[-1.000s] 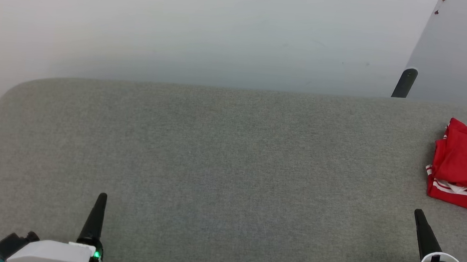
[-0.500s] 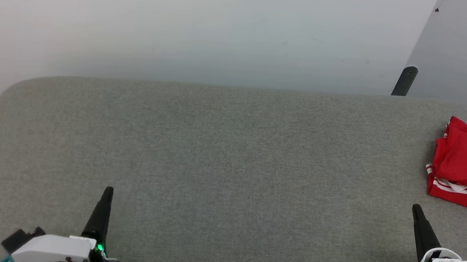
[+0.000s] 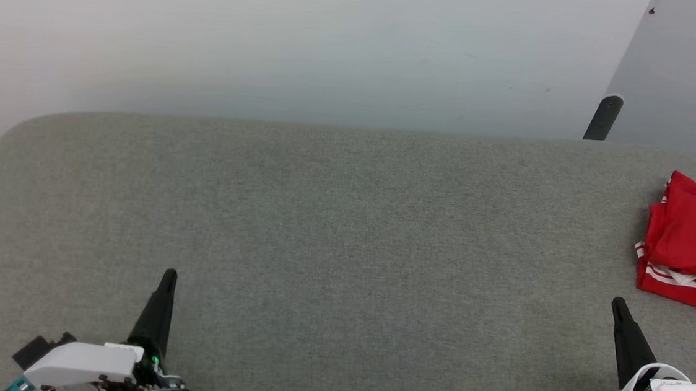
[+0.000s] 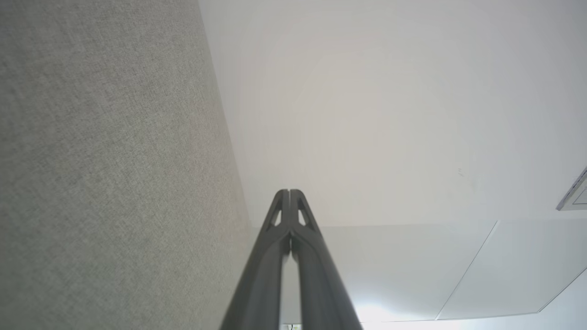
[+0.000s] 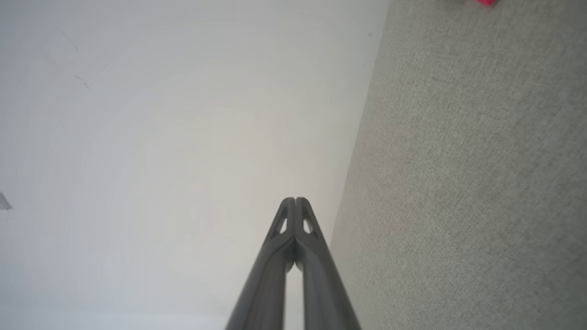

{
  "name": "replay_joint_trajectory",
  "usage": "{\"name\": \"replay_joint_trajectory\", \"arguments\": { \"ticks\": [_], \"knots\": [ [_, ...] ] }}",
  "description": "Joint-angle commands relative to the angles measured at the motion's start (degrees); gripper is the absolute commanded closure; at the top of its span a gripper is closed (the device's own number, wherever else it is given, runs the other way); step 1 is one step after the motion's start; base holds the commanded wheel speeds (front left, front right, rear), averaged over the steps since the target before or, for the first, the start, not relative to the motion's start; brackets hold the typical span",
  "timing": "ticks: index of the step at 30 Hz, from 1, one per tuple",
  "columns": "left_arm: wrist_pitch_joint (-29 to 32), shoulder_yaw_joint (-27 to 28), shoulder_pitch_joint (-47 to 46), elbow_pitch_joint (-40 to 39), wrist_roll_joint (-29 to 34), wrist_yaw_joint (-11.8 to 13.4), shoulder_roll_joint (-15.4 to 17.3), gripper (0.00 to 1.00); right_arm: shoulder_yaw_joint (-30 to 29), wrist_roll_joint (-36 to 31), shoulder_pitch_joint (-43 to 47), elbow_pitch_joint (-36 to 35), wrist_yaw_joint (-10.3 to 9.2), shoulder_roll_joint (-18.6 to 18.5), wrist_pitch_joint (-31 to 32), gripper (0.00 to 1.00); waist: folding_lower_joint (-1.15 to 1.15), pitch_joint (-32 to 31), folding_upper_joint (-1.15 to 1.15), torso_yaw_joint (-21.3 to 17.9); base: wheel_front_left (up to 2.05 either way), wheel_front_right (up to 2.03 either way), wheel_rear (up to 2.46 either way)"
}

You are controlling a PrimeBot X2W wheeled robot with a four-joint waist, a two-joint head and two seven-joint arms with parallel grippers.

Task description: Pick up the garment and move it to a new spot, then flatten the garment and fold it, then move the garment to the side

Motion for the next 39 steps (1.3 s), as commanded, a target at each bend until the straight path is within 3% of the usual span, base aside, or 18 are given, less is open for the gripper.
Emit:
{"name": "replay_joint_trajectory", "arguments": {
  "ticks": [1,39],
  "knots": [
    [0.4,0.2,-0.8,0.2,-1.2,-0.3,-0.3,1.0,-0.1,1.6,-0.9,0.1,0.02,0.3,0.4,1.0,0.0,0.1,0.0,0.0,0.0,0.0,0.0],
    [0.7,0.2,-1.2,0.3,-2.4,-0.3,-0.5,1.0,-0.2,2.9,-0.9,0.2,0.02,0.4,0.7,1.0,0.0,0.2,0.0,0.0,0.0,0.0,0.0]
  ]
}}
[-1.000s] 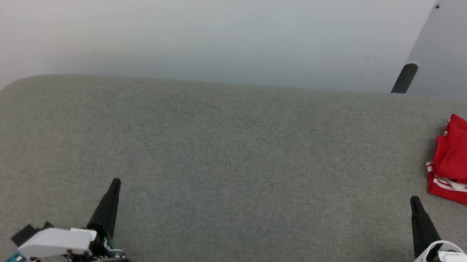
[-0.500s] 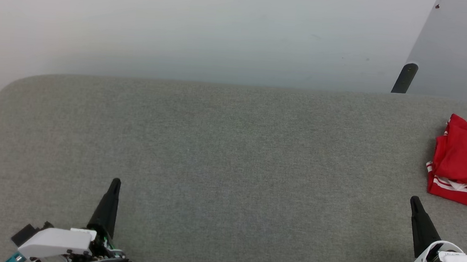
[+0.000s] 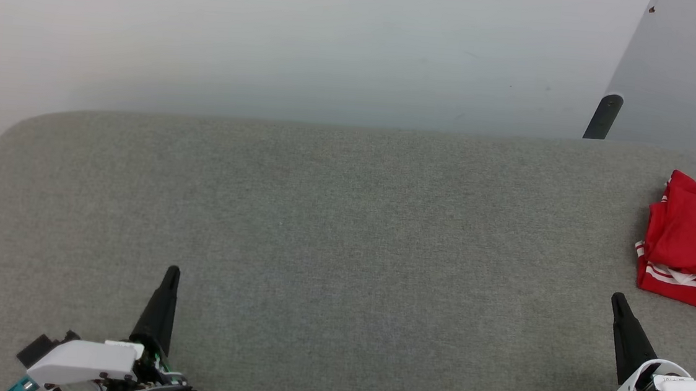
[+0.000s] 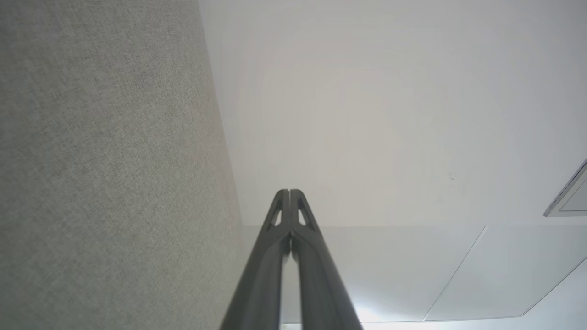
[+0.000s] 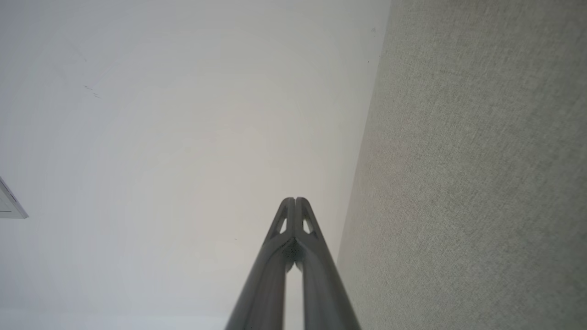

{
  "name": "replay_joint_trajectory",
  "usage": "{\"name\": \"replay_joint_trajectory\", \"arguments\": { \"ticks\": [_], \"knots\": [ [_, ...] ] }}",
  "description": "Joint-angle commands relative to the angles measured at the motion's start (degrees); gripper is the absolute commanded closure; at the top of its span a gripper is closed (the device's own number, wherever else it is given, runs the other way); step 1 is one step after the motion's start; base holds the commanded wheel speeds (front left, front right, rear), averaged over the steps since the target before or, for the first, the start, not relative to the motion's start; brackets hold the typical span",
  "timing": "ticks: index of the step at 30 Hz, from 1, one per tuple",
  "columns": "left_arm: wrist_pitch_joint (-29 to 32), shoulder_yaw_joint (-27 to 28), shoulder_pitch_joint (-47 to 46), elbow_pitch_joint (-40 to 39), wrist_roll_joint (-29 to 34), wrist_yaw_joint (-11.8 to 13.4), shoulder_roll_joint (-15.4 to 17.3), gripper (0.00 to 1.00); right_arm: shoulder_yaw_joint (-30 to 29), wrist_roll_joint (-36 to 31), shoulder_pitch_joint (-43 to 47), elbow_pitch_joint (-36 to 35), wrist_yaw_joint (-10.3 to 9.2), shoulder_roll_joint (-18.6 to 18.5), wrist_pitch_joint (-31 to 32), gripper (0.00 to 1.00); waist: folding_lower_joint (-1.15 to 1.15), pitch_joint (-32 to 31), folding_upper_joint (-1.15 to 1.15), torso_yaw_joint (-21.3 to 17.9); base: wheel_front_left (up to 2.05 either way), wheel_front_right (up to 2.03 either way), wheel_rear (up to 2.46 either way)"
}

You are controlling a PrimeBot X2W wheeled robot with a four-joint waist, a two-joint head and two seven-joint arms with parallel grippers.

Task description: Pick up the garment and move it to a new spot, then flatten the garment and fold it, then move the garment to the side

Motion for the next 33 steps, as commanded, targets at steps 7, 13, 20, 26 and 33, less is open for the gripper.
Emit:
{"name": "replay_joint_trajectory", "arguments": {
  "ticks": [7,13,20,26,33],
  "knots": [
    [0.2,0.1,-0.6,0.1,-0.1,-0.3,0.0,1.0,0.0,0.2,-0.2,0.0,0.02,0.2,0.1,1.0,0.0,0.0,0.0,0.0,0.0,0.0,0.0],
    [0.1,0.1,-0.6,0.1,-0.1,-0.3,0.0,1.0,0.0,0.2,-0.2,0.0,0.02,0.2,0.1,1.0,0.0,0.0,0.0,0.0,0.0,0.0,0.0],
    [0.1,0.1,-0.6,0.1,-0.1,-0.3,0.0,1.0,0.0,0.2,-0.2,0.0,0.02,0.2,0.1,1.0,0.0,0.0,0.0,0.0,0.0,0.0,0.0],
    [0.1,0.1,-0.6,0.1,-0.2,-0.3,0.0,1.0,0.0,0.2,-0.2,0.0,0.02,0.2,0.1,1.0,0.0,0.0,0.0,0.0,0.0,0.0,0.0],
    [0.1,0.1,-0.6,0.1,-0.2,-0.3,0.0,1.0,0.0,0.2,-0.2,0.0,0.02,0.2,0.1,1.0,0.0,0.0,0.0,0.0,0.0,0.0,0.0]
  ]
}}
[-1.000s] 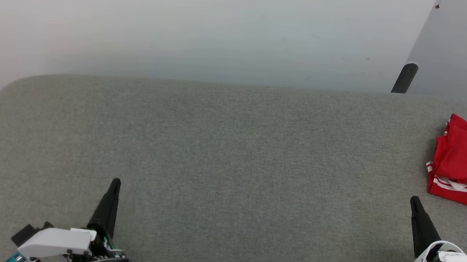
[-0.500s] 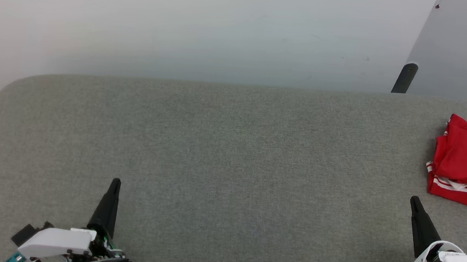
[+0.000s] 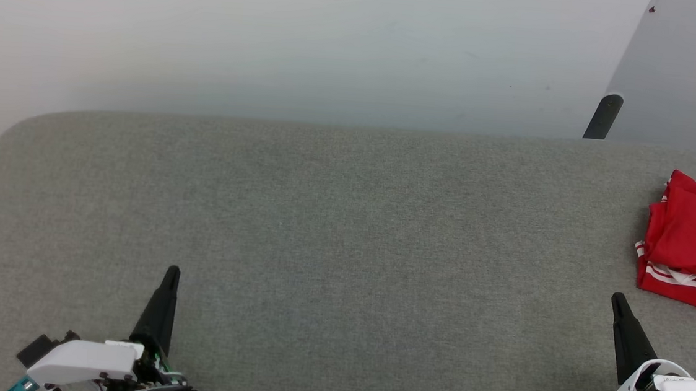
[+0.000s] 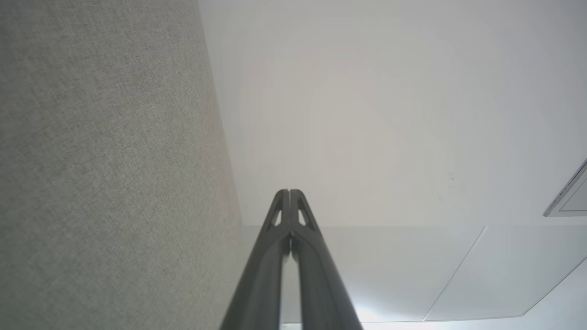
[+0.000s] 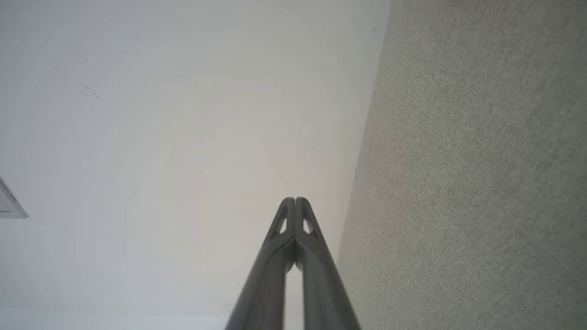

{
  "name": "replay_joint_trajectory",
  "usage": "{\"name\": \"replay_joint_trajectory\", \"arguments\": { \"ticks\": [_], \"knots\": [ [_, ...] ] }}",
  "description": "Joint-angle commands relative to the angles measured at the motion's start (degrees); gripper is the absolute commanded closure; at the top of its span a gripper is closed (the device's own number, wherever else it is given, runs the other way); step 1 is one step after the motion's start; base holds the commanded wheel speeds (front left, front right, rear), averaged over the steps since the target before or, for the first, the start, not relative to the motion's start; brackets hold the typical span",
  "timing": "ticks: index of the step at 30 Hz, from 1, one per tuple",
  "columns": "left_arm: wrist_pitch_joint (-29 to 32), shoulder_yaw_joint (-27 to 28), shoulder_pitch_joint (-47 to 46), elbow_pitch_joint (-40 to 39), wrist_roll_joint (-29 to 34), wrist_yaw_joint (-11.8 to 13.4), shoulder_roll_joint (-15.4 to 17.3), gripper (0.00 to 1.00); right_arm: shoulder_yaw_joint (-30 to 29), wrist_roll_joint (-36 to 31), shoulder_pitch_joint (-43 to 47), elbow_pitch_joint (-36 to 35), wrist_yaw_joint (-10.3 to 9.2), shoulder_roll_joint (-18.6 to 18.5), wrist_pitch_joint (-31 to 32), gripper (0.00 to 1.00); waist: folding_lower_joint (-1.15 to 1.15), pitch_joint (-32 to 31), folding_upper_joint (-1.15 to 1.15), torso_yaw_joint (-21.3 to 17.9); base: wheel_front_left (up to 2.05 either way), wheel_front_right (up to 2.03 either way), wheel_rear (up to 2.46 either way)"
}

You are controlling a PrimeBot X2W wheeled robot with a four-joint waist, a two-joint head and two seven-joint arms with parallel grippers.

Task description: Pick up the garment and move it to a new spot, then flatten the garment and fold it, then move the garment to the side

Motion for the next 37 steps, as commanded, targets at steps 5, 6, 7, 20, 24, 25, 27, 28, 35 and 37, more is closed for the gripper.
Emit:
{"name": "replay_joint_trajectory", "arguments": {
  "ticks": [5,6,7,20,24,25,27,28,35,37],
  "knots": [
    [0.1,0.1,-0.5,0.1,-0.2,-0.3,0.0,1.0,0.0,0.2,-0.2,0.0,0.02,0.2,0.1,1.0,0.0,0.0,0.0,0.0,0.0,0.0,0.0],
    [0.1,0.1,-0.5,0.1,-0.2,-0.3,0.0,1.0,0.0,0.2,-0.2,0.0,0.02,0.2,0.1,1.0,0.0,0.0,0.0,0.0,0.0,0.0,0.0],
    [0.1,0.1,-0.5,0.1,-0.2,-0.3,0.0,1.0,0.0,0.2,-0.2,0.0,0.02,0.2,0.1,1.0,0.0,0.0,0.0,0.0,0.0,0.0,0.0],
    [0.1,0.1,-0.5,0.1,-0.2,-0.3,0.0,1.0,0.0,0.2,-0.2,0.0,0.02,0.2,0.1,1.0,0.0,0.0,0.0,0.0,0.0,0.0,0.0],
    [0.1,0.1,-0.5,0.0,-0.2,-0.3,0.0,1.0,0.0,0.2,-0.2,0.0,0.02,0.2,0.1,1.0,0.0,0.0,0.0,0.0,0.0,0.0,0.0],
    [0.1,0.1,-0.5,0.0,-0.2,-0.3,0.0,1.0,0.0,0.2,-0.2,0.0,0.02,0.2,0.1,1.0,0.0,0.0,0.0,0.0,0.0,0.0,0.0],
    [0.1,0.1,-0.5,0.0,-0.2,-0.3,0.0,1.0,0.0,0.2,-0.2,0.0,0.02,0.2,0.1,1.0,0.0,0.0,0.0,0.0,0.0,0.0,0.0],
    [0.1,0.1,-0.5,0.0,-0.2,-0.3,0.0,1.0,0.0,0.2,-0.2,0.0,0.02,0.2,0.1,1.0,0.0,0.0,0.0,0.0,0.0,0.0,0.0],
    [0.1,0.1,-0.5,0.0,-0.2,-0.3,0.0,1.0,0.0,0.2,-0.2,0.0,0.02,0.2,0.1,1.0,0.0,0.0,0.0,0.0,0.0,0.0,0.0],
    [0.1,0.1,-0.5,0.0,-0.2,-0.3,0.0,1.0,0.0,0.2,-0.2,0.0,0.02,0.2,0.1,1.0,0.0,0.0,0.0,0.0,0.0,0.0,0.0]
  ]
}}
